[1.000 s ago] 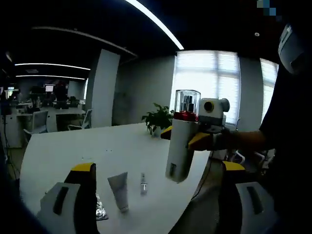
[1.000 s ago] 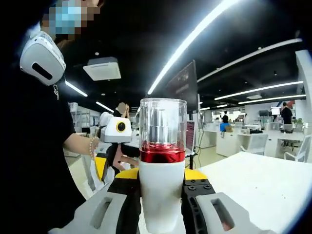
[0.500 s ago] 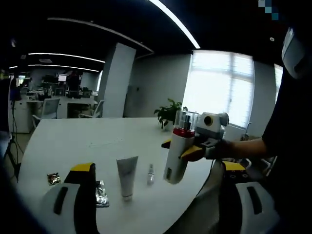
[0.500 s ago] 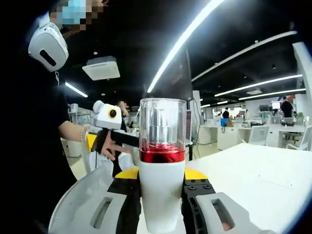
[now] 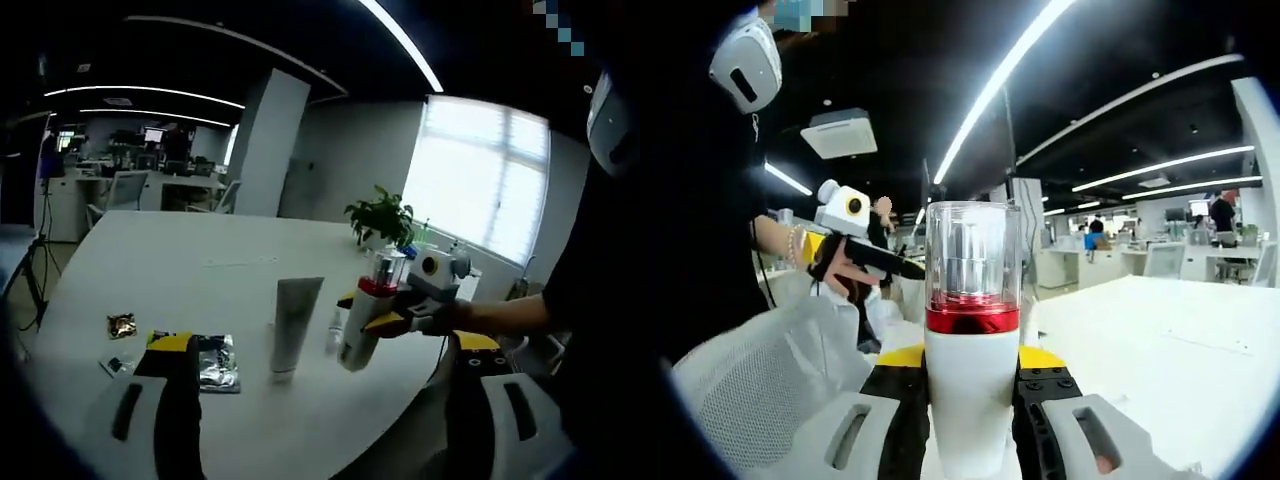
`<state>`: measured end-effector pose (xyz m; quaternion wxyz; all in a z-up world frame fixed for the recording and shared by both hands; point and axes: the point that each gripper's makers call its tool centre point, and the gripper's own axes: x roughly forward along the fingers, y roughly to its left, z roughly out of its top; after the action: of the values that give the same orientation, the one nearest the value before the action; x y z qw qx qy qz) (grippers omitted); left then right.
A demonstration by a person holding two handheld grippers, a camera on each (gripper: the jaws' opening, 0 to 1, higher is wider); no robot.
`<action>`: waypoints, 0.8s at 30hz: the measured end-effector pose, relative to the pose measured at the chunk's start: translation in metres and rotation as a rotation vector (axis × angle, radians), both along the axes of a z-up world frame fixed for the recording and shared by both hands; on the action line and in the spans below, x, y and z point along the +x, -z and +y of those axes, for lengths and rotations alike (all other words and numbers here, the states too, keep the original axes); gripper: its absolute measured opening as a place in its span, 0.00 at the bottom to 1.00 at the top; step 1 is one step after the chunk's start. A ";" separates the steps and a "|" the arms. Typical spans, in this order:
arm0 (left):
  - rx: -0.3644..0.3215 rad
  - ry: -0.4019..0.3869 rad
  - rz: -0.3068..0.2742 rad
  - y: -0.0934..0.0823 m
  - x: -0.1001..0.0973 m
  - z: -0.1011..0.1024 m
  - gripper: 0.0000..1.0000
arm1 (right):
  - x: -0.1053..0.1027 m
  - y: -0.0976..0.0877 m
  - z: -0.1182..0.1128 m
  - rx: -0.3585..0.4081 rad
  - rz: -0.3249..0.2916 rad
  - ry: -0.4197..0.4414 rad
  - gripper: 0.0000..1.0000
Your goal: Arrange the skincare products in the storage area until every visible bottle or jar stands upright without overlapping.
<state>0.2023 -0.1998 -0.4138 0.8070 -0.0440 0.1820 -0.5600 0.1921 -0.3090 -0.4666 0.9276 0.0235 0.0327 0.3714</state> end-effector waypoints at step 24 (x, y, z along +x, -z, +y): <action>0.072 0.018 0.041 0.024 0.000 -0.007 0.96 | 0.023 0.056 -0.012 0.025 0.033 0.014 0.22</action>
<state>0.2022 -0.2068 -0.4381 0.7990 -0.0245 0.2188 -0.5595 0.2150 -0.3210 -0.5227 0.9291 0.0412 0.0433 0.3650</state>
